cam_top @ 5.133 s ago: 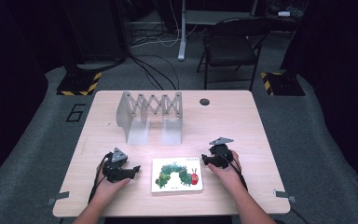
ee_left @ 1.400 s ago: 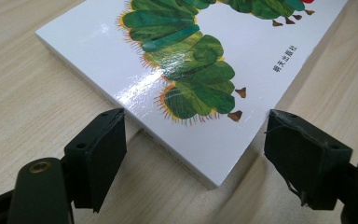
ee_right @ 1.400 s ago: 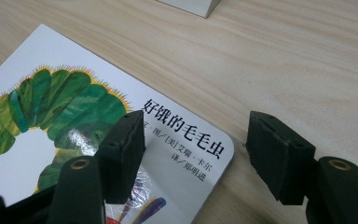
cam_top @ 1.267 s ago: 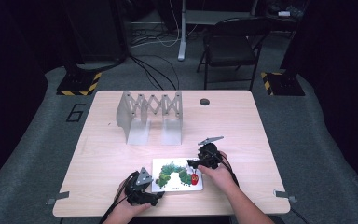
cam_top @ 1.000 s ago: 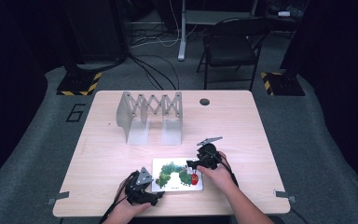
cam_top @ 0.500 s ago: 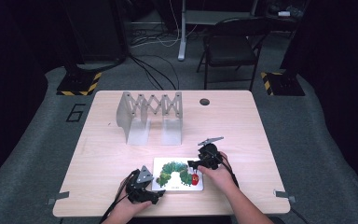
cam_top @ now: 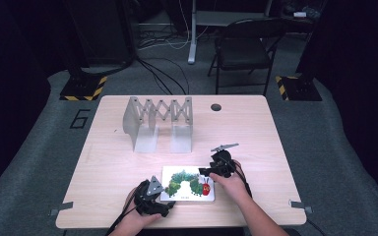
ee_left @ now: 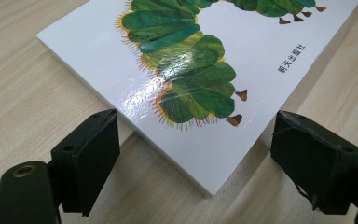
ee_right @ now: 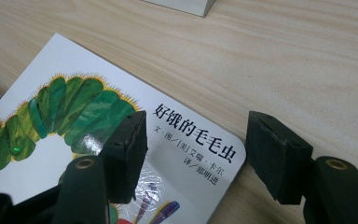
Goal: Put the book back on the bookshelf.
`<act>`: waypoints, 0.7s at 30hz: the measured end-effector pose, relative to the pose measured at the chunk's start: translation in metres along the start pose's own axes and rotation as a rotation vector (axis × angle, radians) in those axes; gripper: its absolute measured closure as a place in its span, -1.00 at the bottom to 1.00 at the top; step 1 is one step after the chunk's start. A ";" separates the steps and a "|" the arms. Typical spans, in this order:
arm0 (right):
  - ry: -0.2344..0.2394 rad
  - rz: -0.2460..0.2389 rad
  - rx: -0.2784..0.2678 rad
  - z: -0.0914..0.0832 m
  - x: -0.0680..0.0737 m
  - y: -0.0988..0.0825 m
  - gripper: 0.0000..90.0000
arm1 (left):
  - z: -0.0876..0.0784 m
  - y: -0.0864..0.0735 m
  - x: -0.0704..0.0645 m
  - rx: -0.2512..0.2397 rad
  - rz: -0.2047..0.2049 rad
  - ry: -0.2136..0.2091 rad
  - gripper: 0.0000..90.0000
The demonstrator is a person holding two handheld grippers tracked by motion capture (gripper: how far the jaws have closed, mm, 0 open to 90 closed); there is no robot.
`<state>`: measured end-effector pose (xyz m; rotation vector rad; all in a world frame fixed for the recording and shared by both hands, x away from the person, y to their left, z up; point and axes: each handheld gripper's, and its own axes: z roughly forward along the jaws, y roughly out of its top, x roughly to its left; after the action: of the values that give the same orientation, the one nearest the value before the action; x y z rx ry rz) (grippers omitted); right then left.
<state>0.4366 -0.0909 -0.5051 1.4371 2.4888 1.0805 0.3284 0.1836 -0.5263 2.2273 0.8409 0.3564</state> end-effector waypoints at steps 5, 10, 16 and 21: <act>0.000 0.002 0.001 0.000 0.000 0.000 -0.14 | -0.001 0.000 -0.001 0.008 -0.003 0.008 -0.66; -0.014 -0.015 0.001 0.000 0.000 0.000 -0.11 | -0.001 0.000 -0.001 0.016 -0.005 0.008 -0.65; -0.026 0.016 0.011 -0.003 -0.002 -0.001 -0.15 | -0.001 0.000 -0.003 0.003 -0.009 0.025 -0.65; -0.006 0.048 0.019 -0.003 -0.005 -0.002 -0.13 | -0.001 0.000 -0.004 0.006 -0.012 0.021 -0.64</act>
<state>0.4365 -0.0968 -0.5054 1.5110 2.4793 1.0615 0.3251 0.1820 -0.5258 2.2266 0.8676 0.3726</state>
